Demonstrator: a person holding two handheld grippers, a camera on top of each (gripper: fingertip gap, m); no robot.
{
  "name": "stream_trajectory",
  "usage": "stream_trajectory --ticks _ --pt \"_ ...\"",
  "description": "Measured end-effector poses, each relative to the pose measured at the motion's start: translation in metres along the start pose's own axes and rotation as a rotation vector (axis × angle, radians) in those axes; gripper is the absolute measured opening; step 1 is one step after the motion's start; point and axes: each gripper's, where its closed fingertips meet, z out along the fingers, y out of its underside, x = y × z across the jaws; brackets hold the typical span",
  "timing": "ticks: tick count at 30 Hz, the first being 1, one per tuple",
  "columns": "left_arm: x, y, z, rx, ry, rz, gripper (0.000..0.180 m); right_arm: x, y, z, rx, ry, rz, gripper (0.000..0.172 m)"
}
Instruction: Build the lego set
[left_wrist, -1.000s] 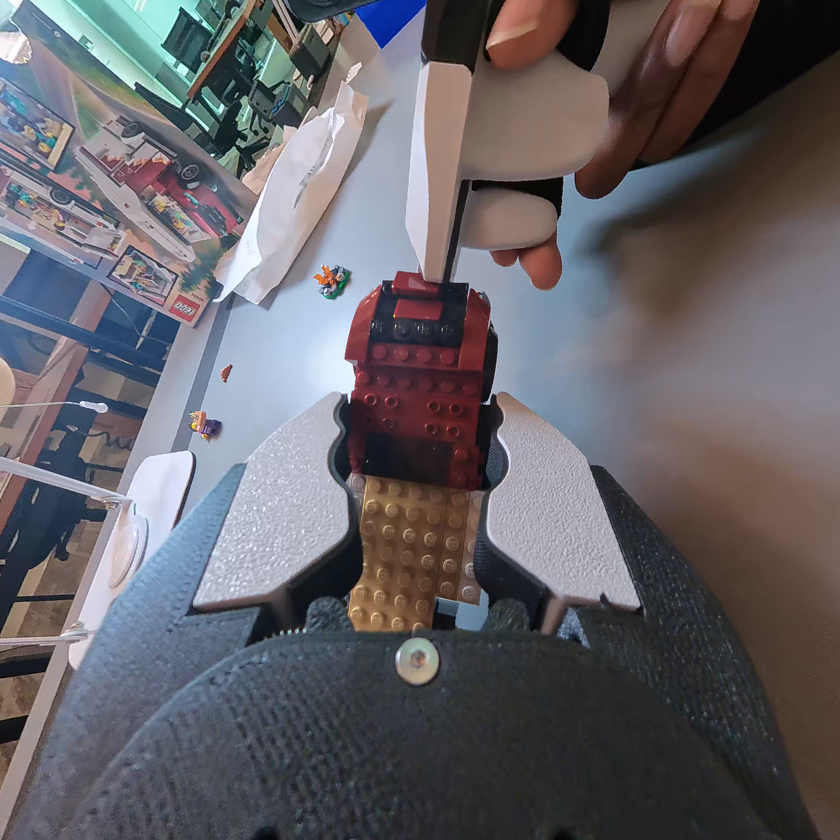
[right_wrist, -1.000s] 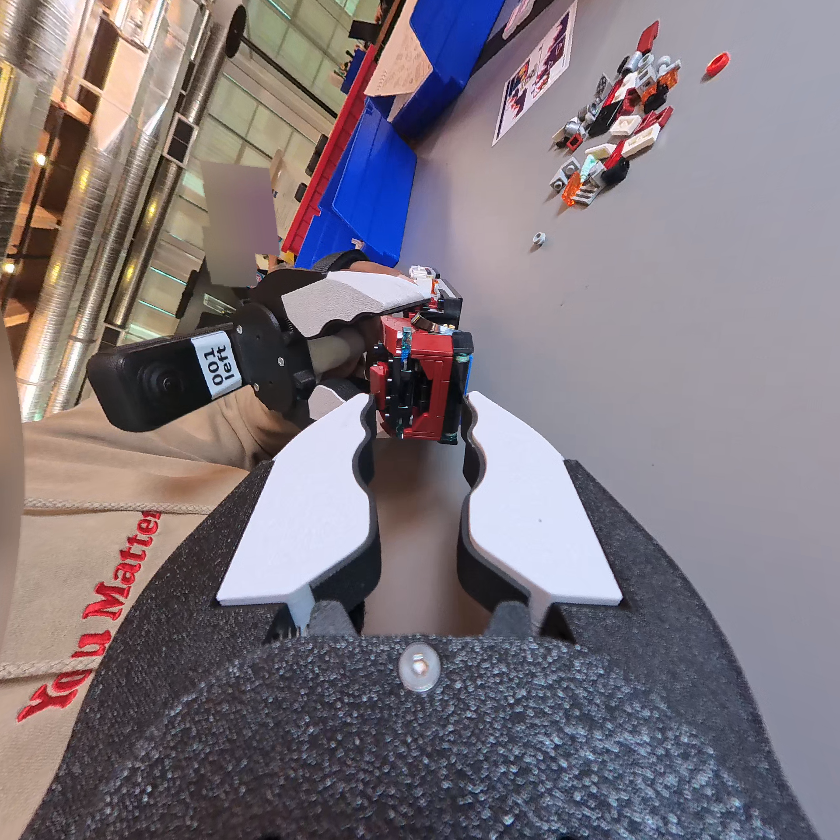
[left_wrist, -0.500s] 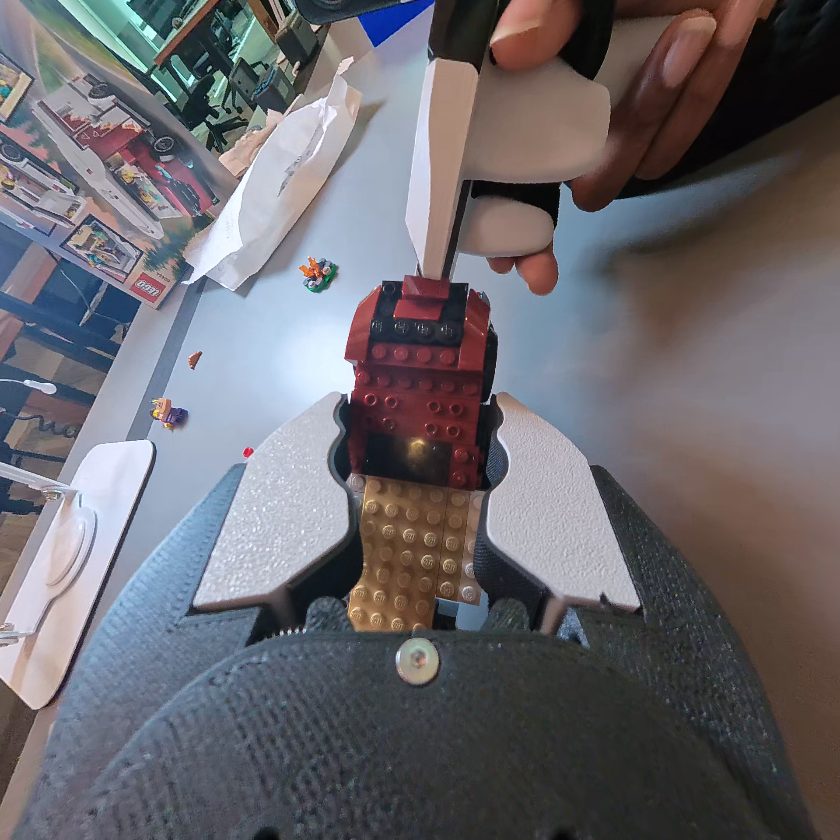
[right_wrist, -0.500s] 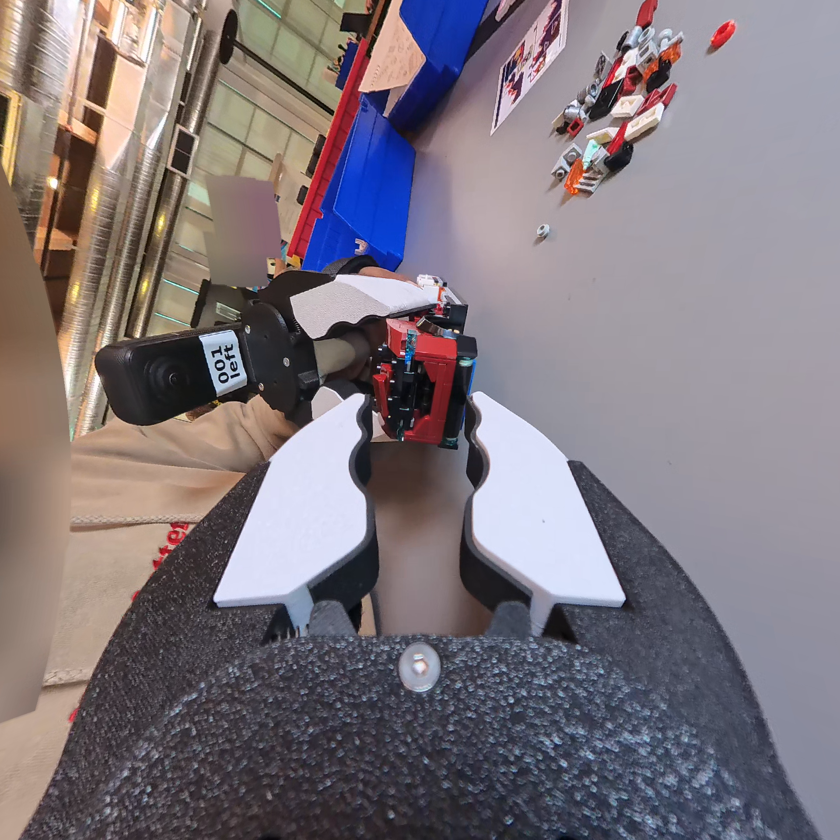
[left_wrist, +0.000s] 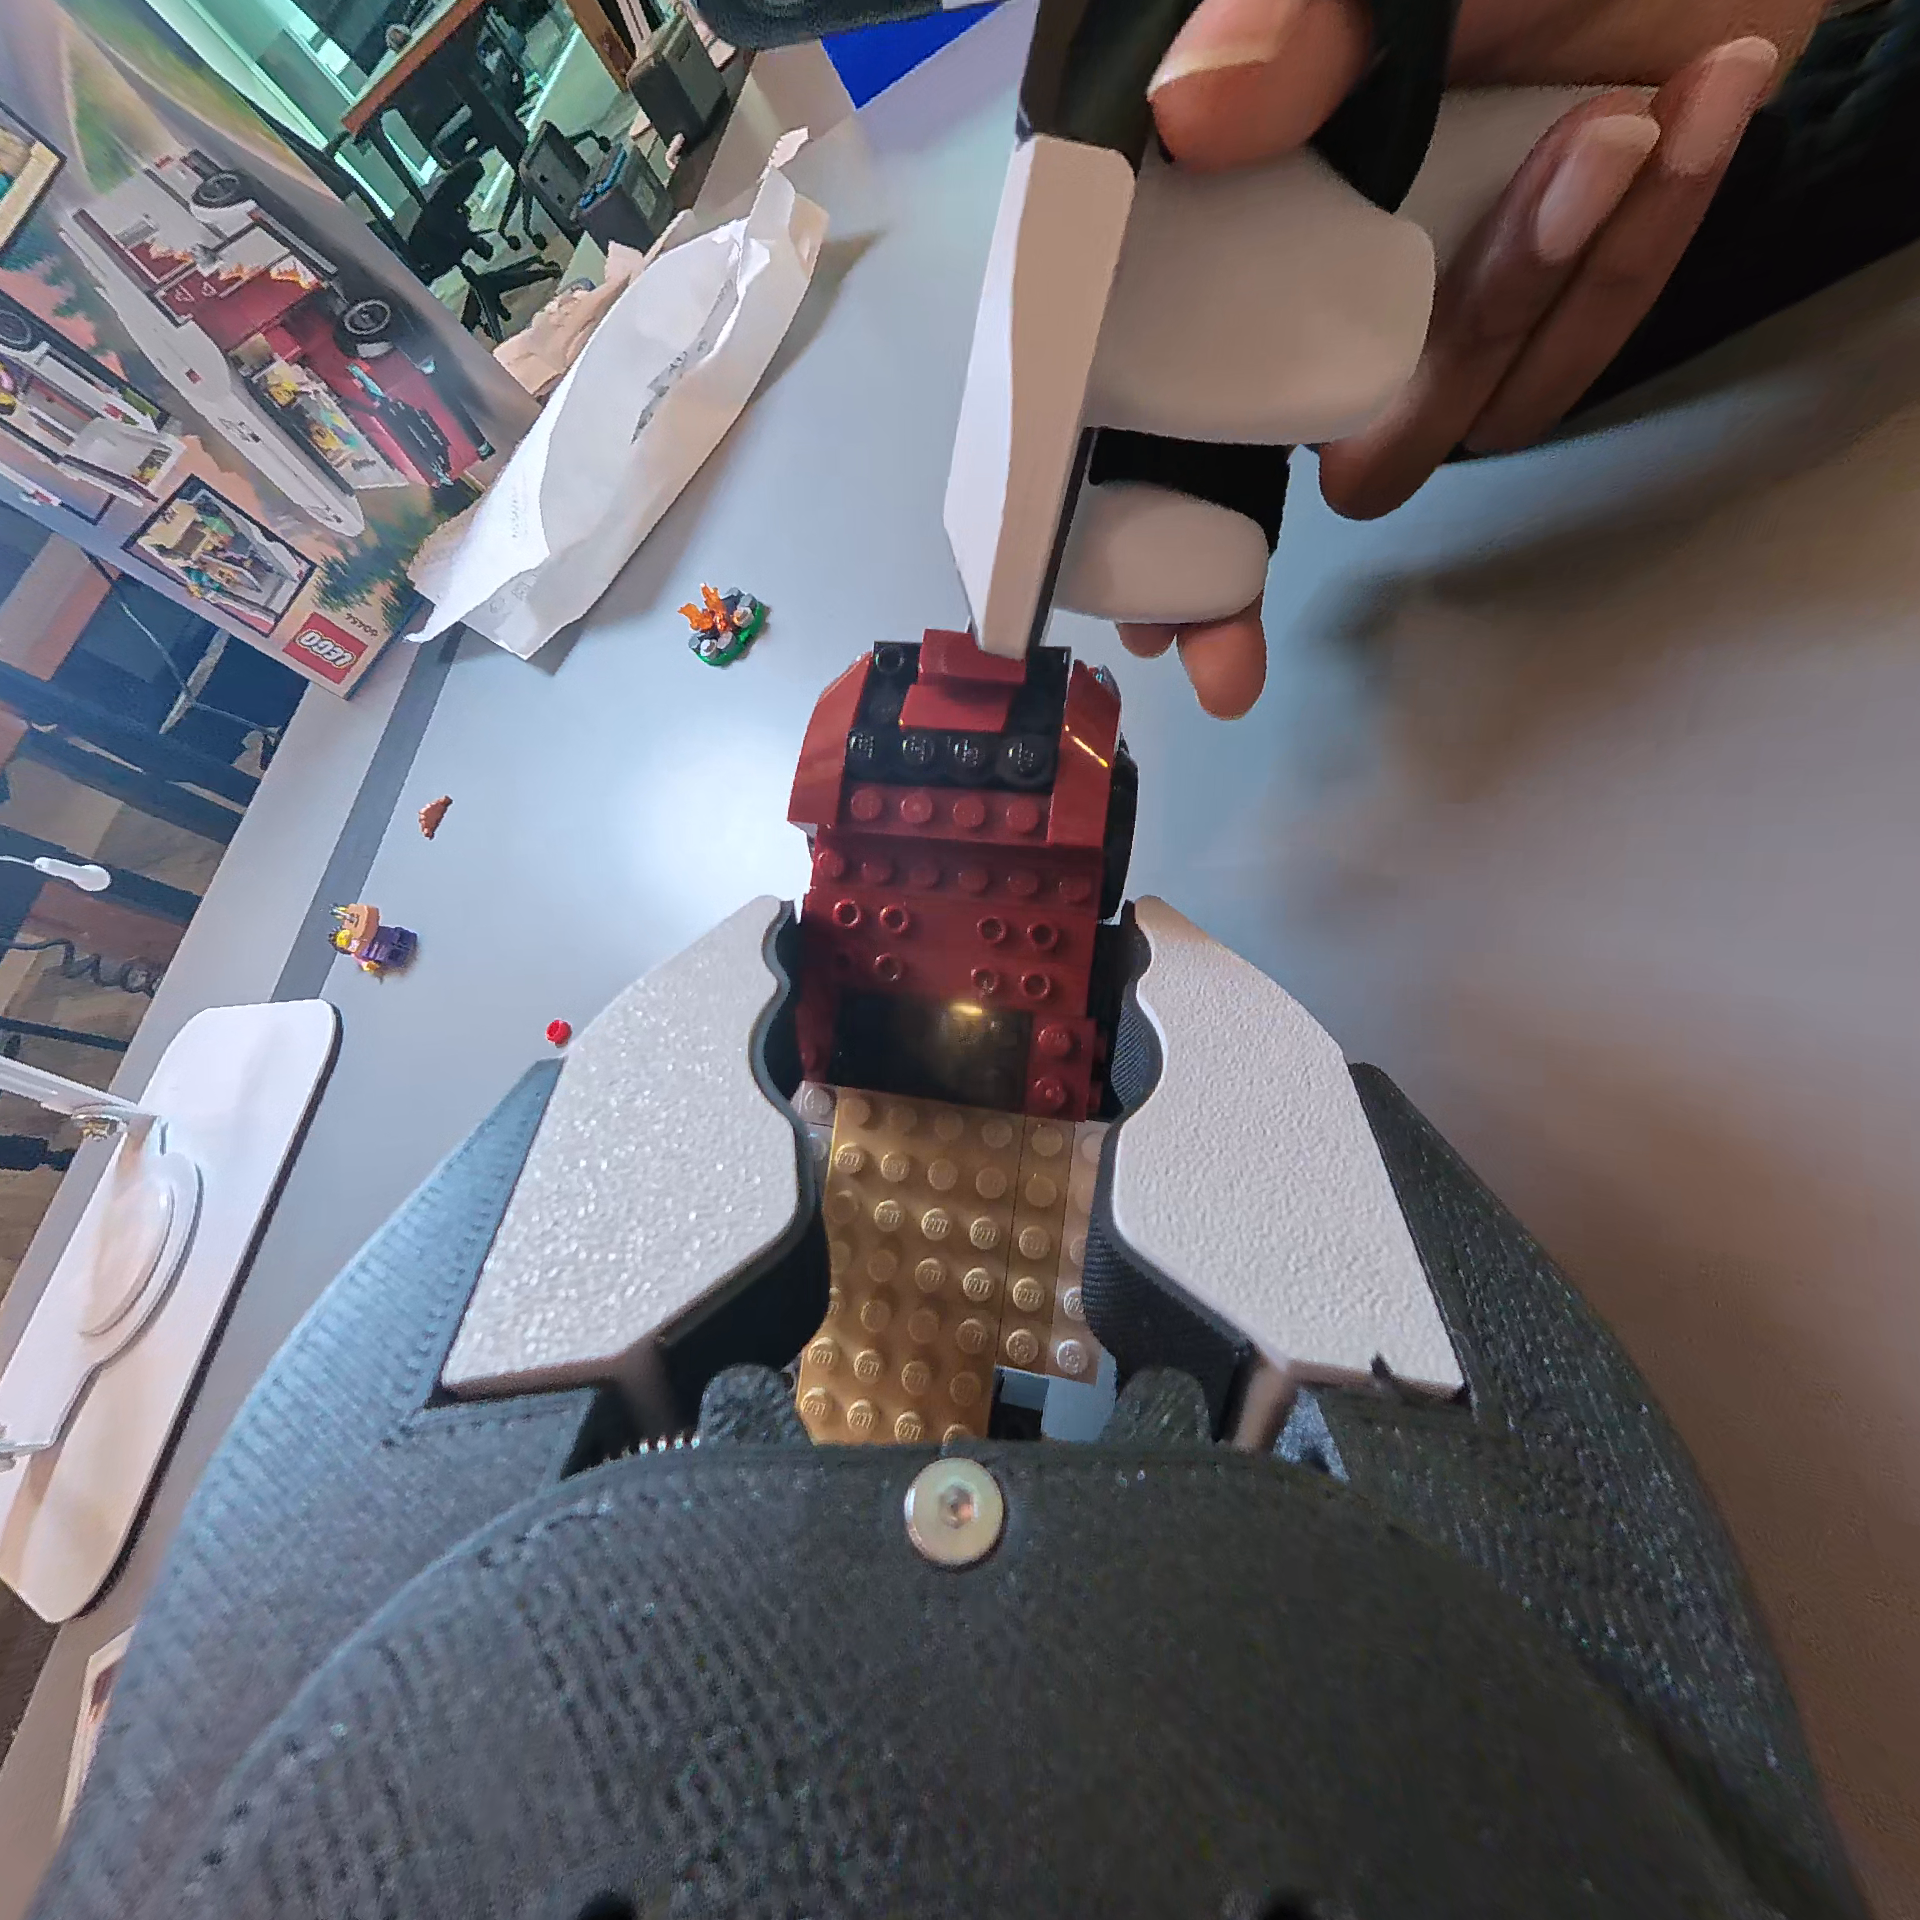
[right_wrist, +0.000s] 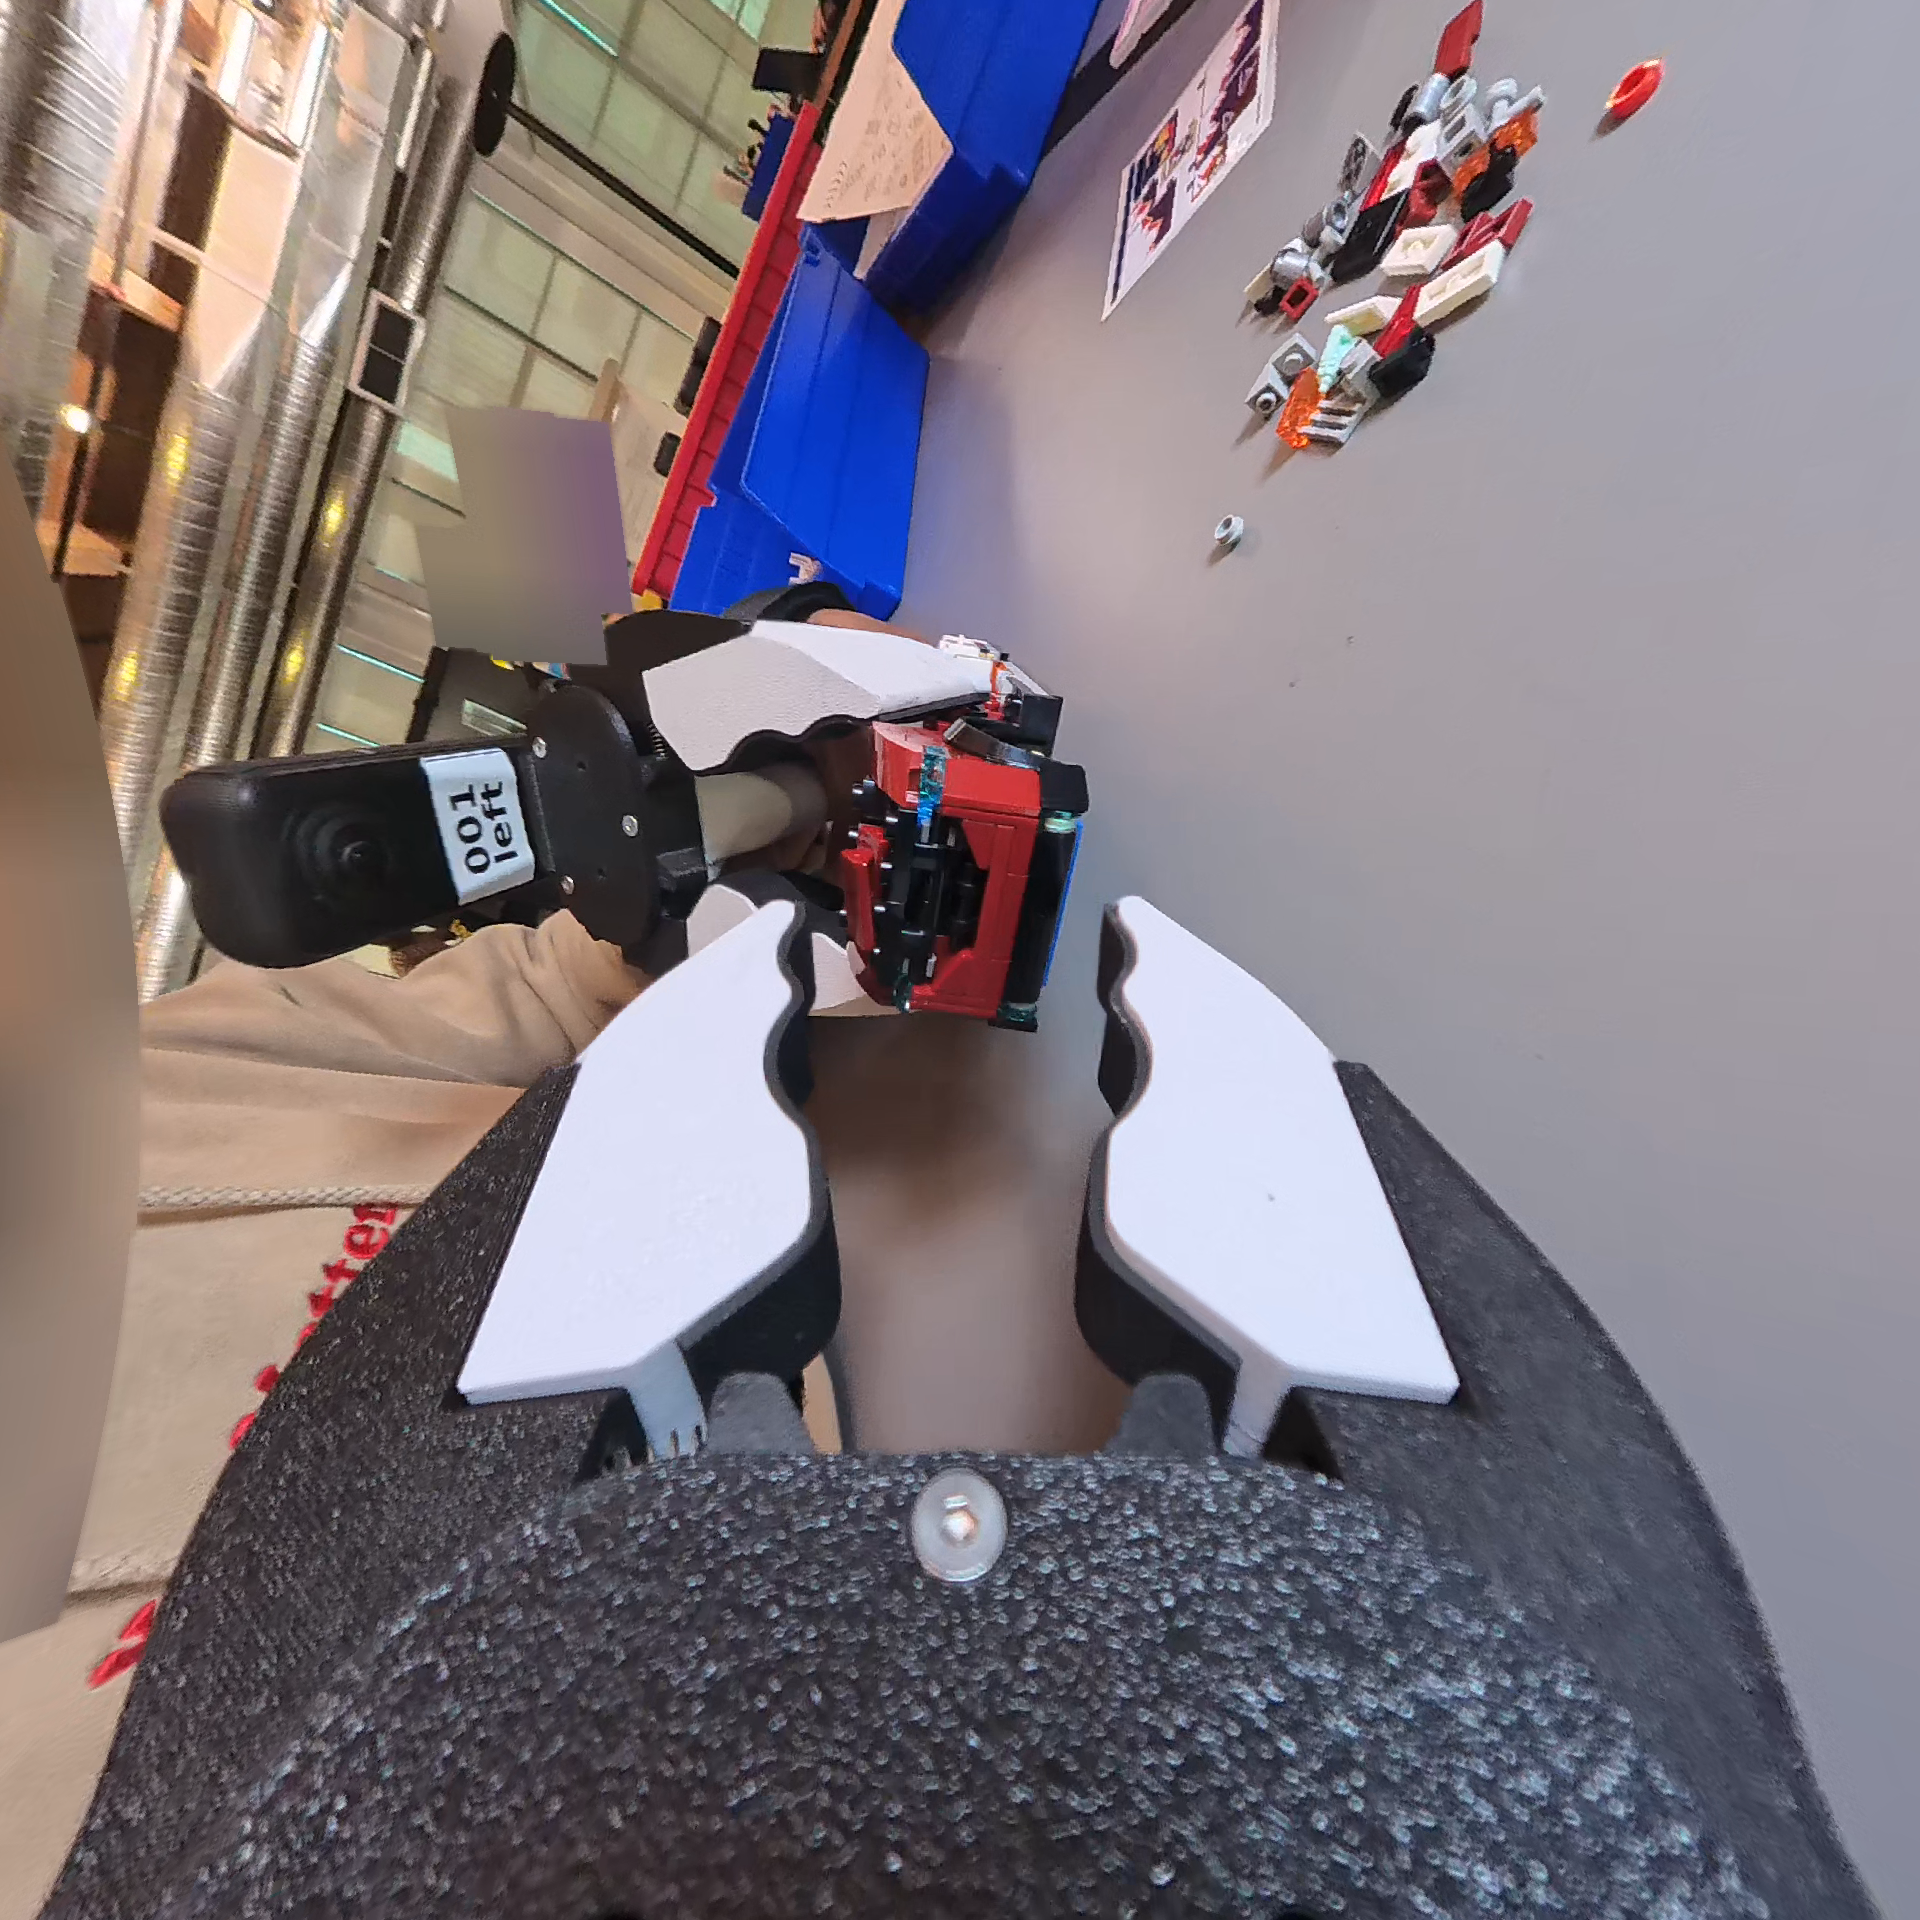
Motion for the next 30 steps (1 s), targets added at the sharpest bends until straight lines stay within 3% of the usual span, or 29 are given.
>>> stream_trajectory --ticks 5,30 --pt "-0.0003 -0.0018 -0.0003 0.006 -0.019 0.025 0.058 -0.0015 -0.0021 0.0005 0.012 -0.026 0.02 0.04" --pt "-0.0011 -0.0069 -0.0001 0.033 -0.071 0.069 0.058 -0.0038 -0.0036 -0.0026 0.053 -0.03 -0.02 0.04"
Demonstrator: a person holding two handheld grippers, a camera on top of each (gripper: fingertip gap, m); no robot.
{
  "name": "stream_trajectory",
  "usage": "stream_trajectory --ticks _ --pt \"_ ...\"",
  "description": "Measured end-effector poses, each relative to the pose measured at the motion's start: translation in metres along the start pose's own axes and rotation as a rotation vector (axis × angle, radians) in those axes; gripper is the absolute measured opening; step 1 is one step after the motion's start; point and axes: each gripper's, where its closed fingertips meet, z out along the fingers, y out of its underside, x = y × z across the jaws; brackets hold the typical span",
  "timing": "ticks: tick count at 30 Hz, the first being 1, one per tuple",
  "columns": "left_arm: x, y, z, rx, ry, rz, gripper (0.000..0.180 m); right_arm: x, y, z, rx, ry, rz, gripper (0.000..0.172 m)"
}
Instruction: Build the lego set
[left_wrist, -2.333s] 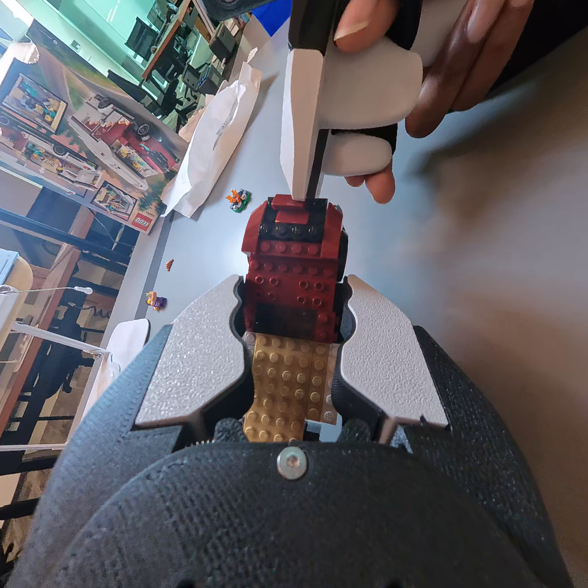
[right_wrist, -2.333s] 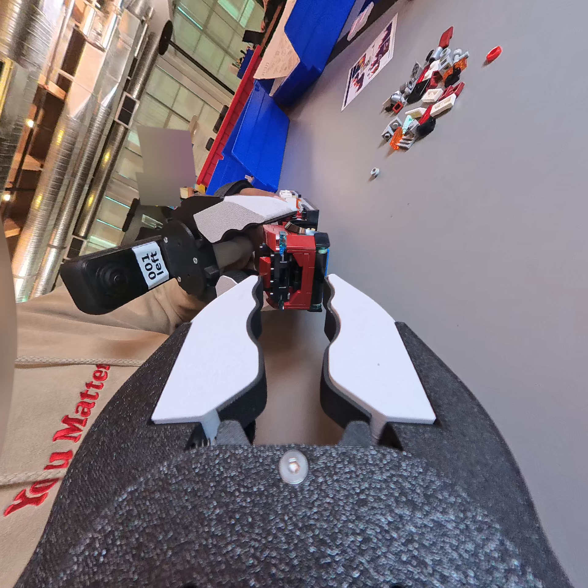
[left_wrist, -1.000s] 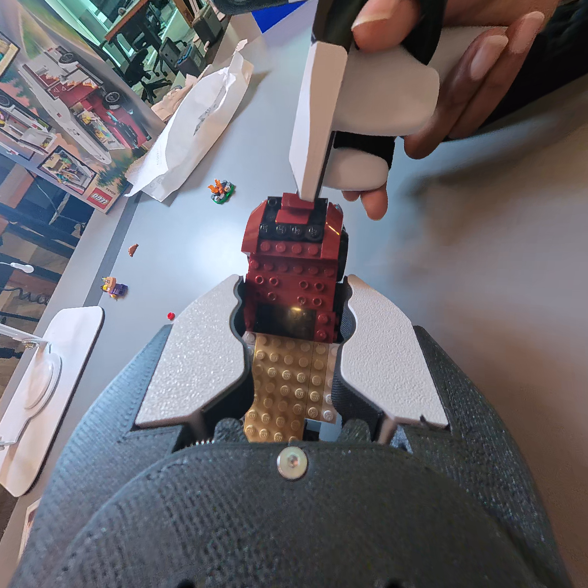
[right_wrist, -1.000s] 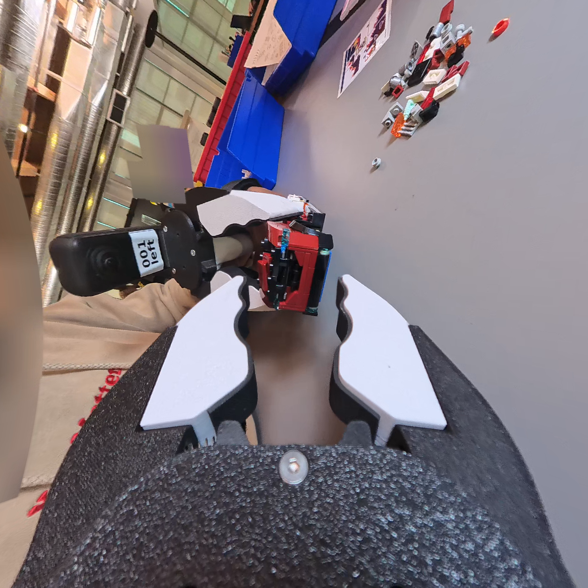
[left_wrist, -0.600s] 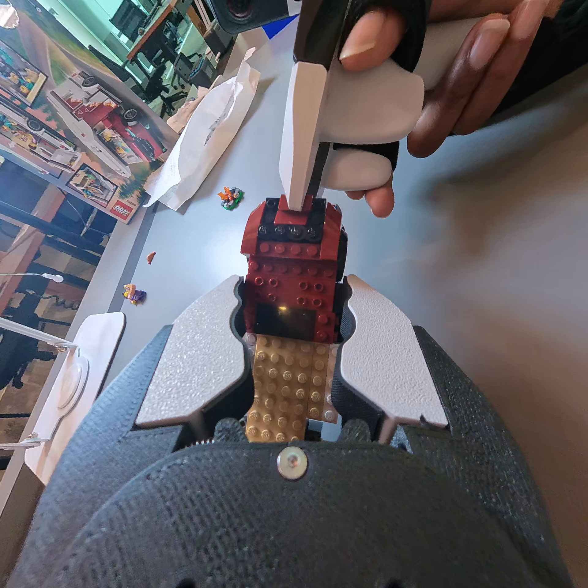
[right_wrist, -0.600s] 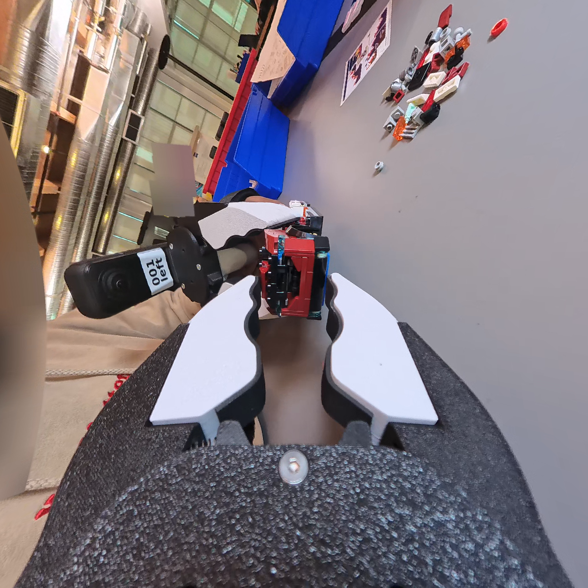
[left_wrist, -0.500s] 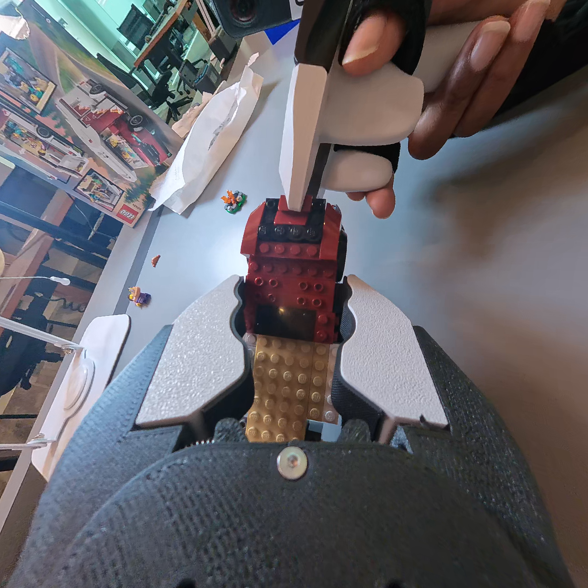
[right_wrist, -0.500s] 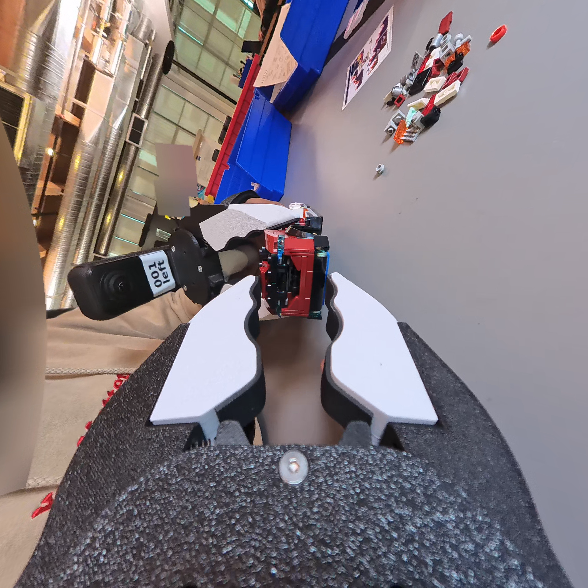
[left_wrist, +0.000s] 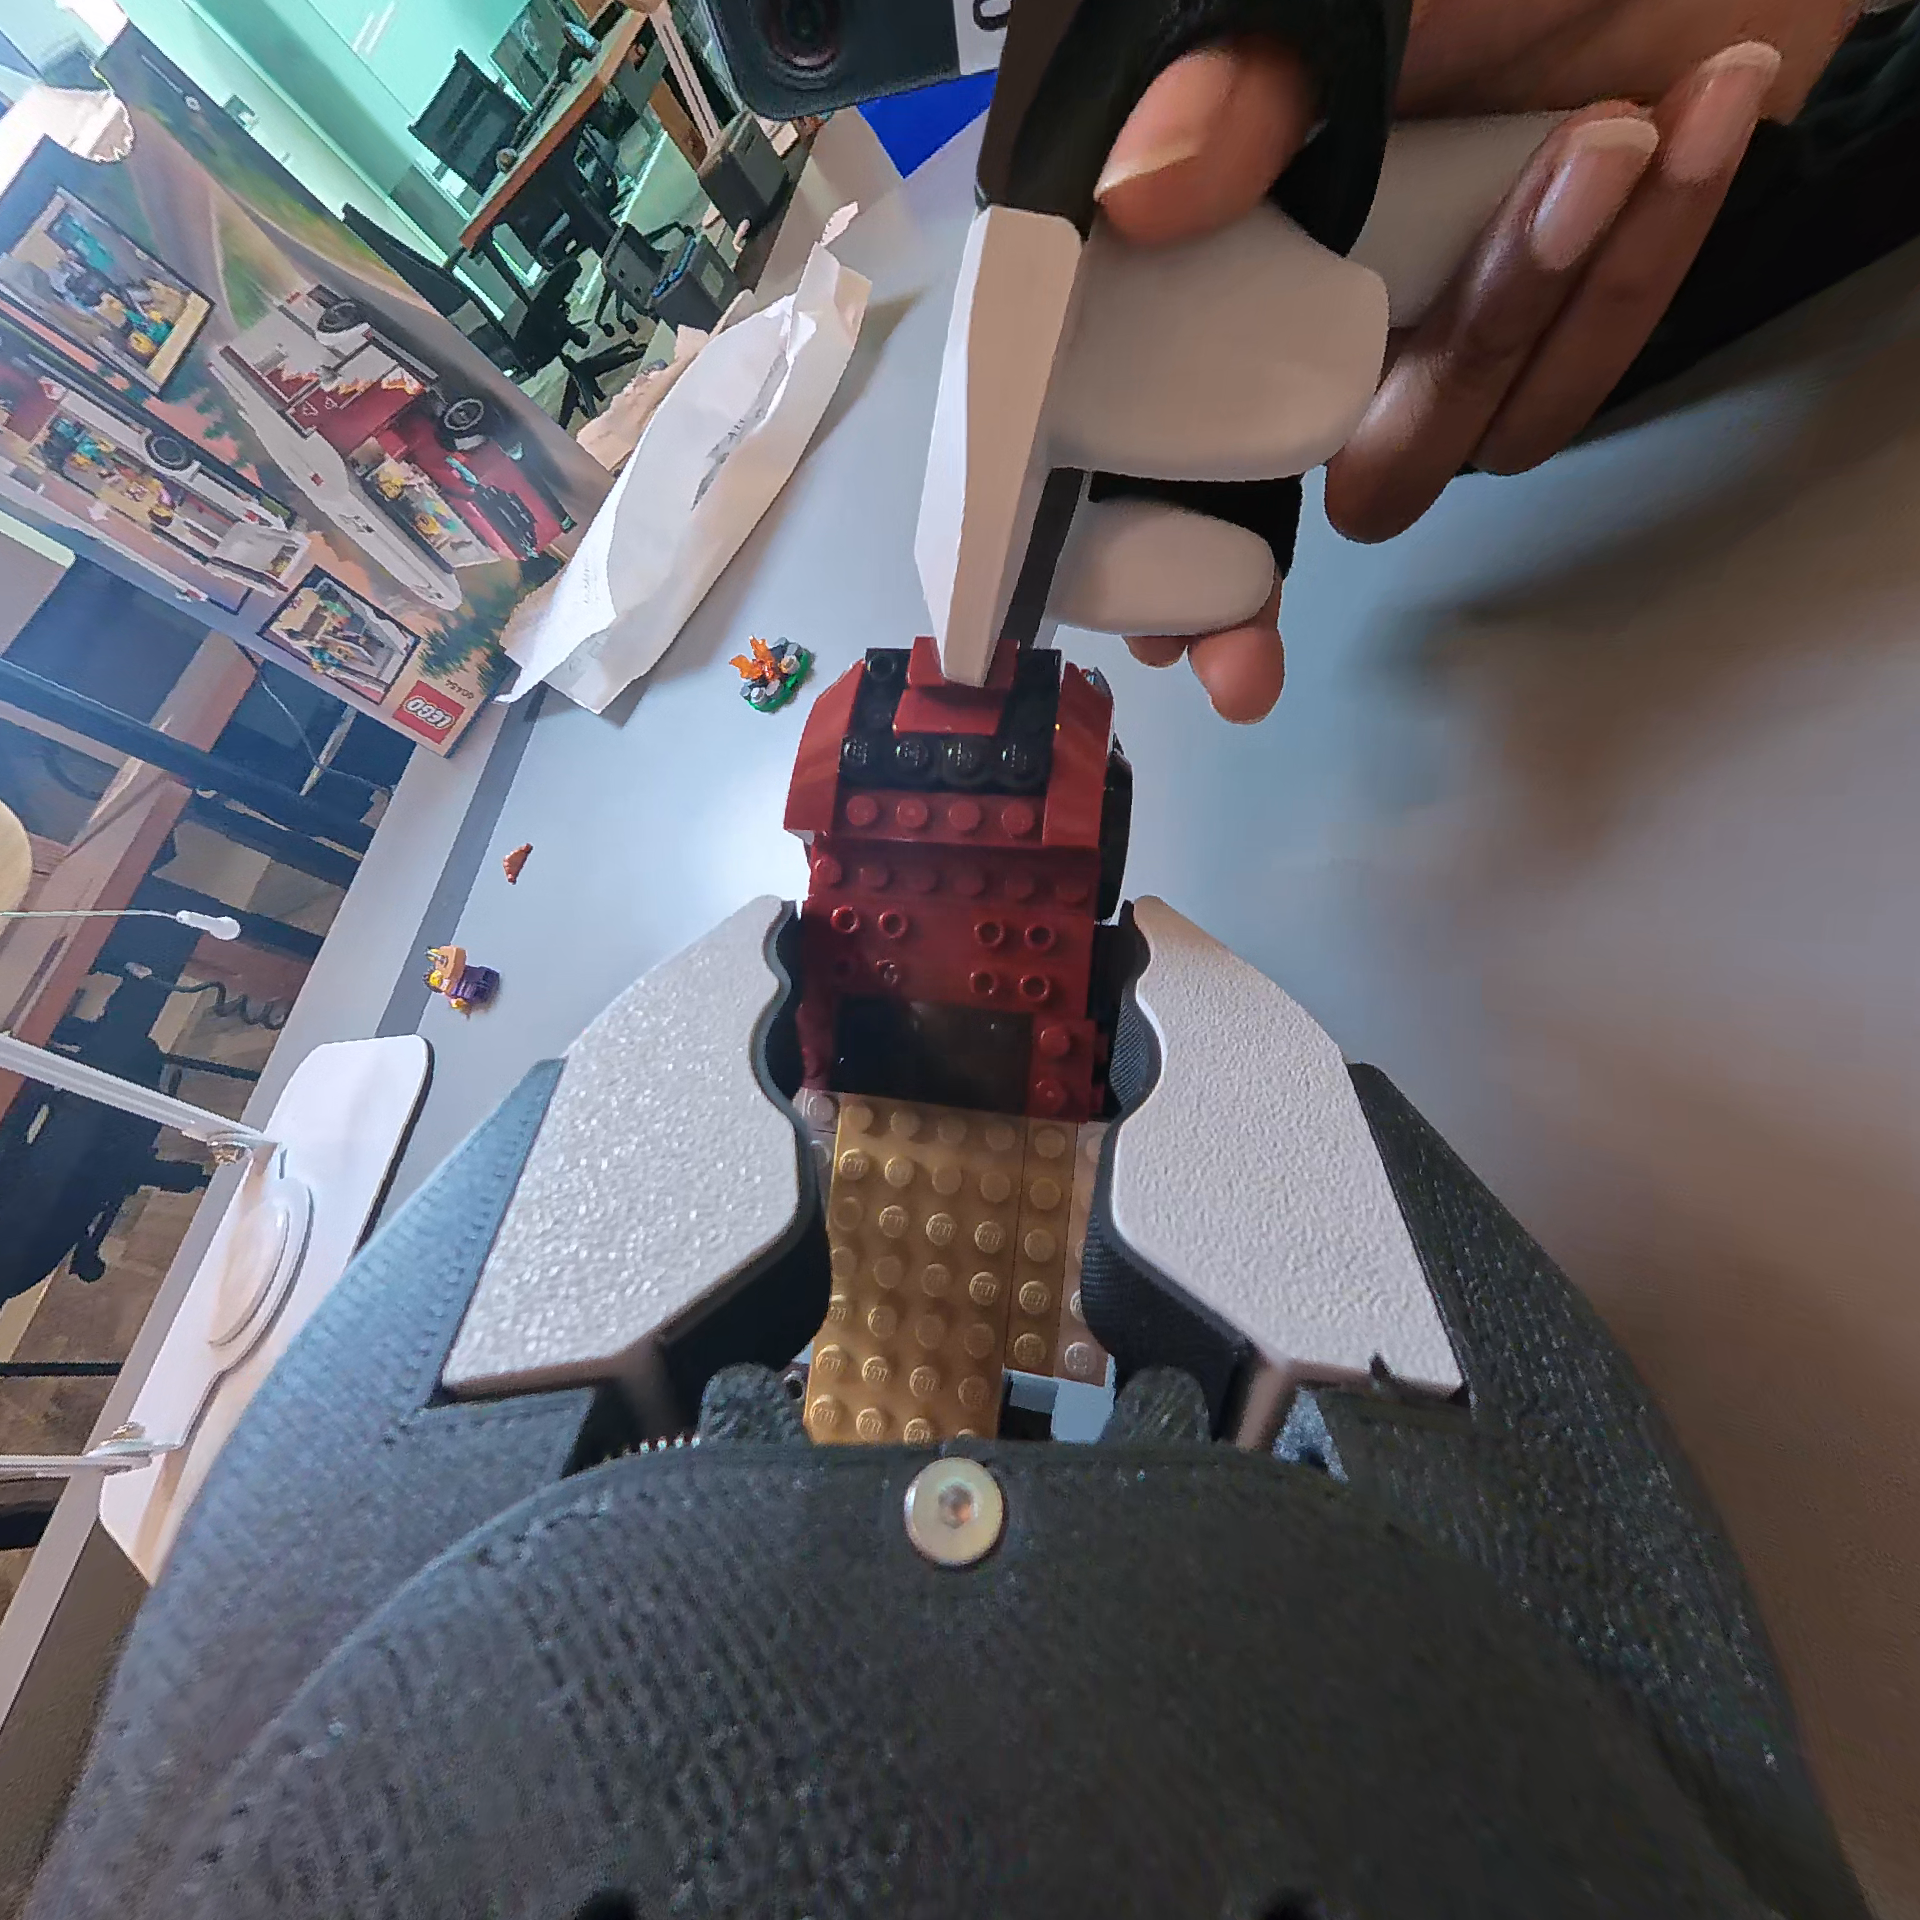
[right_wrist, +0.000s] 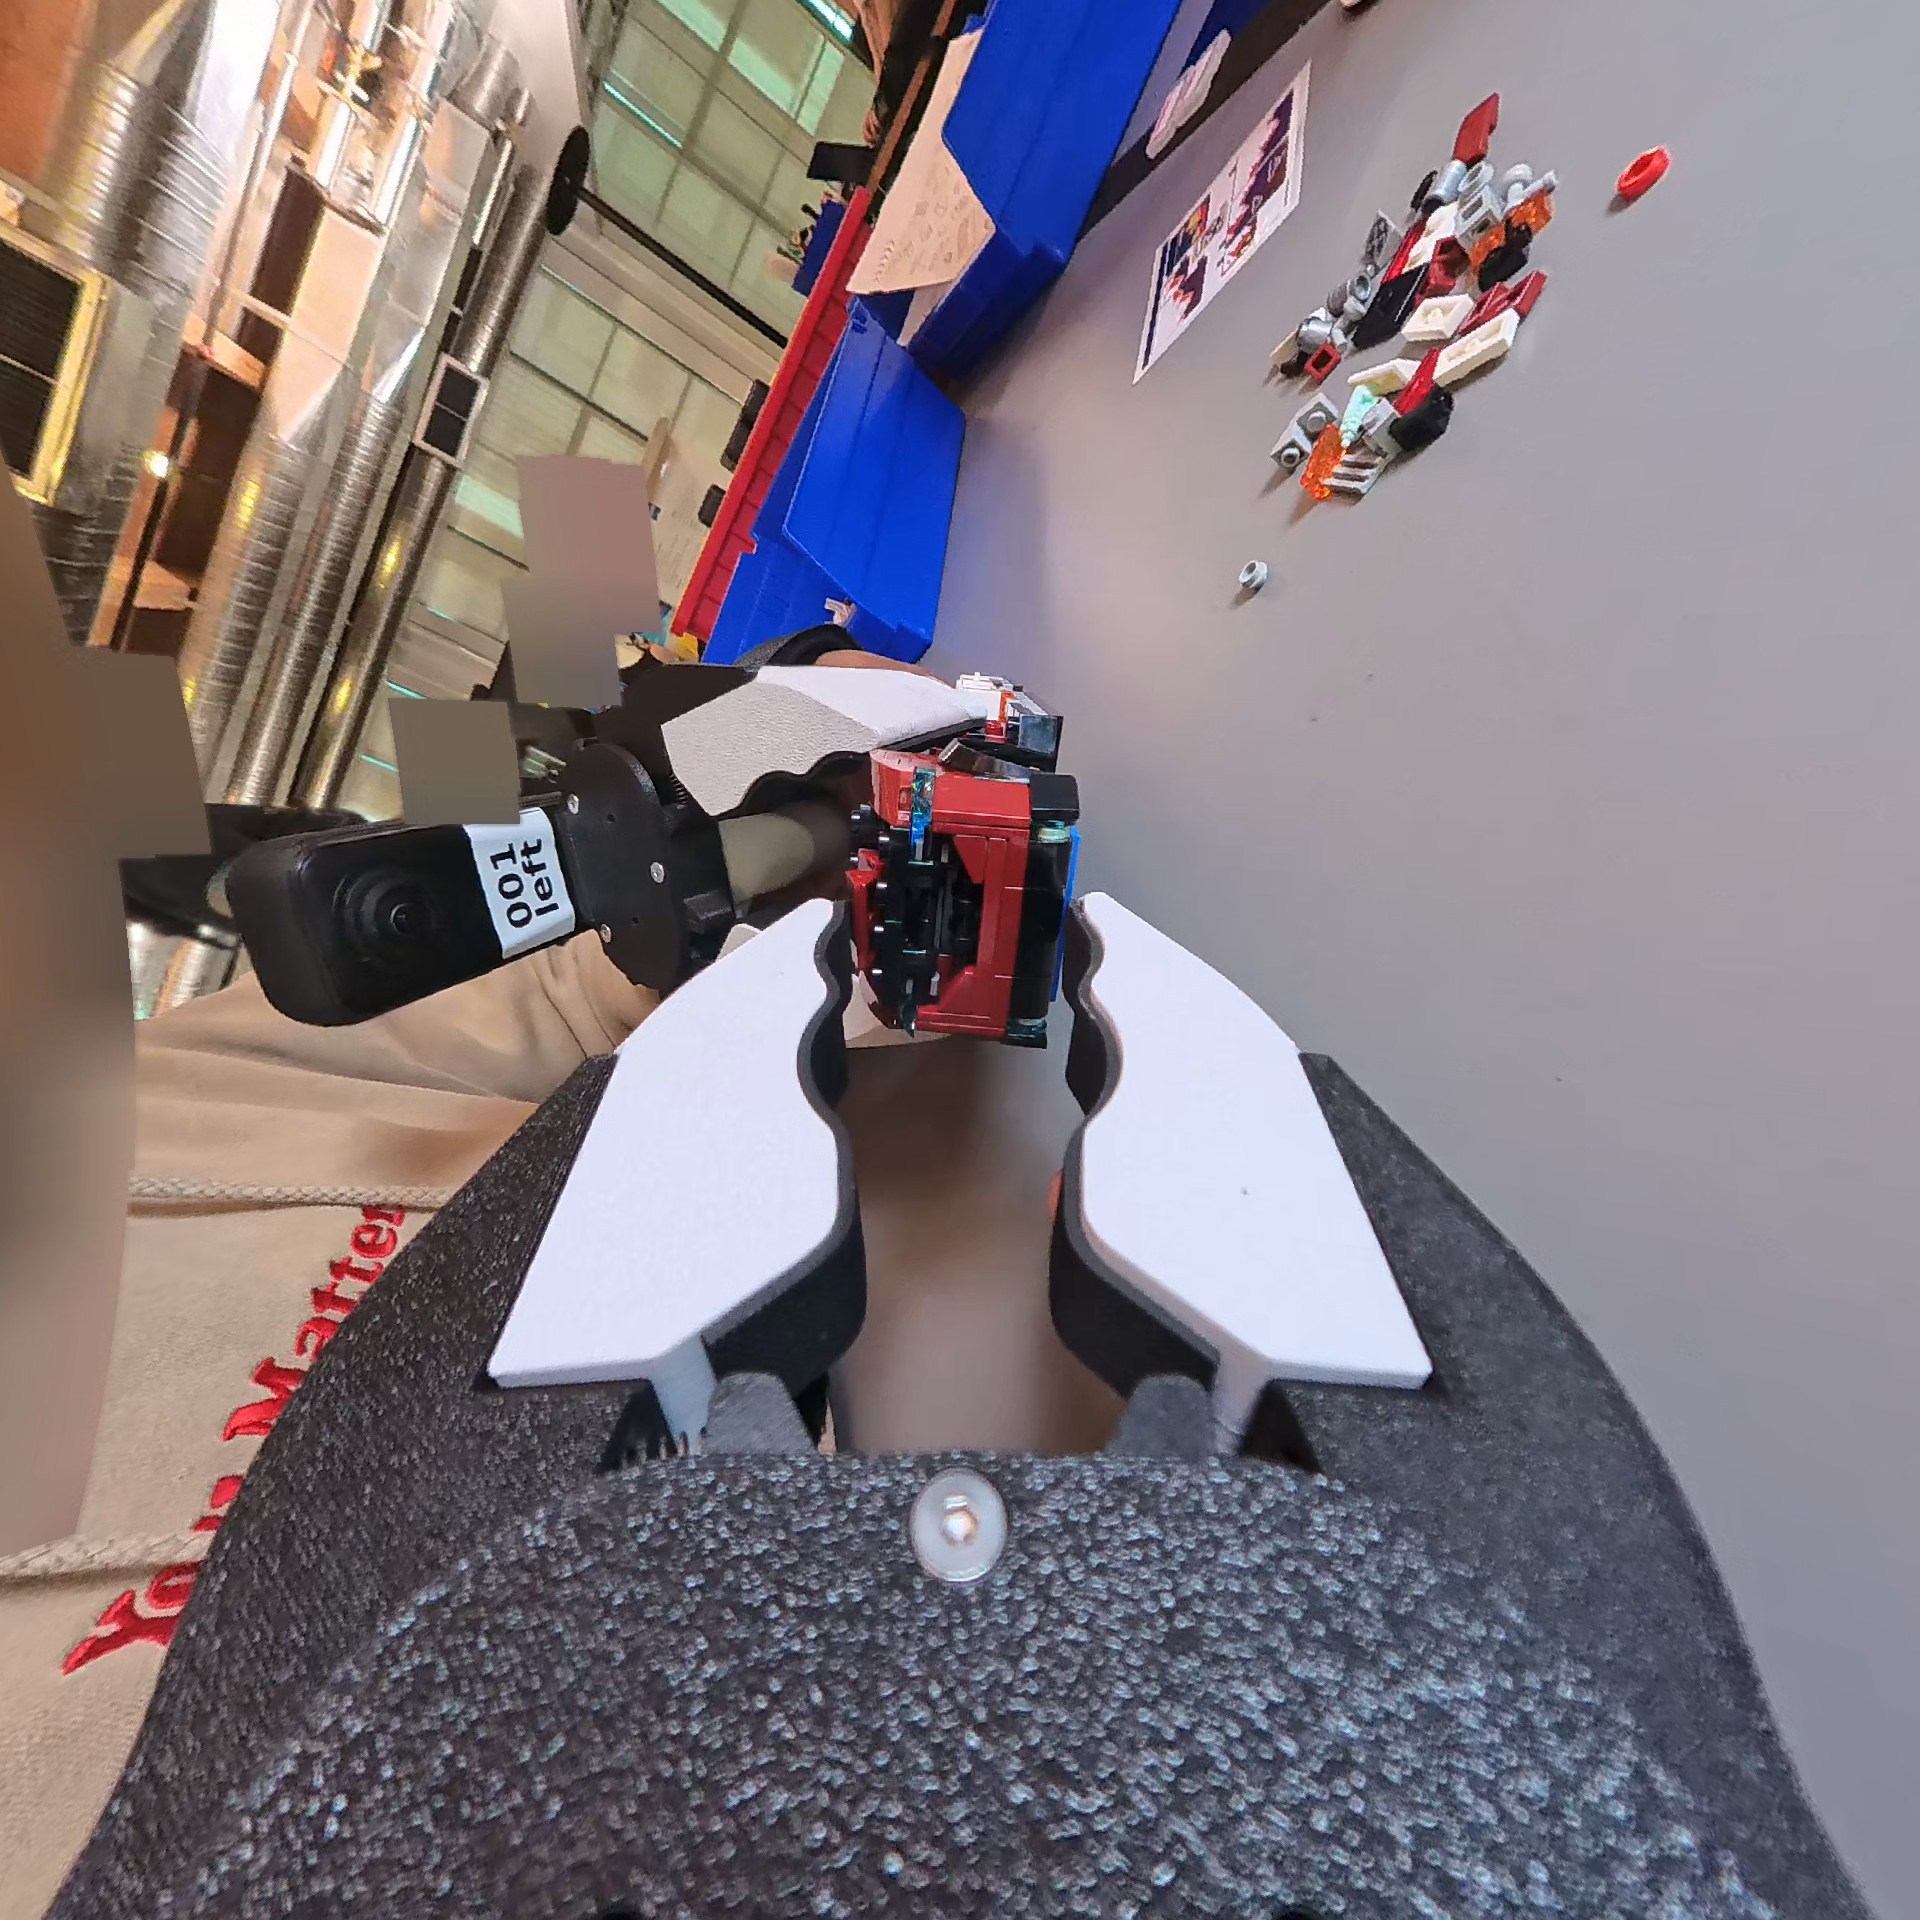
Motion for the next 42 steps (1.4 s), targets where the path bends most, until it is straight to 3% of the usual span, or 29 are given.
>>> stream_trajectory --ticks 22,34,42 --pt "0.003 0.0 -0.001 -0.009 0.013 0.011 0.057 0.001 0.0 0.001 0.014 0.024 0.003 0.039" --pt "0.01 0.005 -0.001 -0.026 0.102 -0.017 0.057 0.005 0.009 0.002 -0.031 0.022 0.047 0.039" --pt "0.008 0.006 -0.004 -0.034 0.163 -0.138 0.058 0.009 0.004 0.006 -0.064 0.075 0.041 0.053"
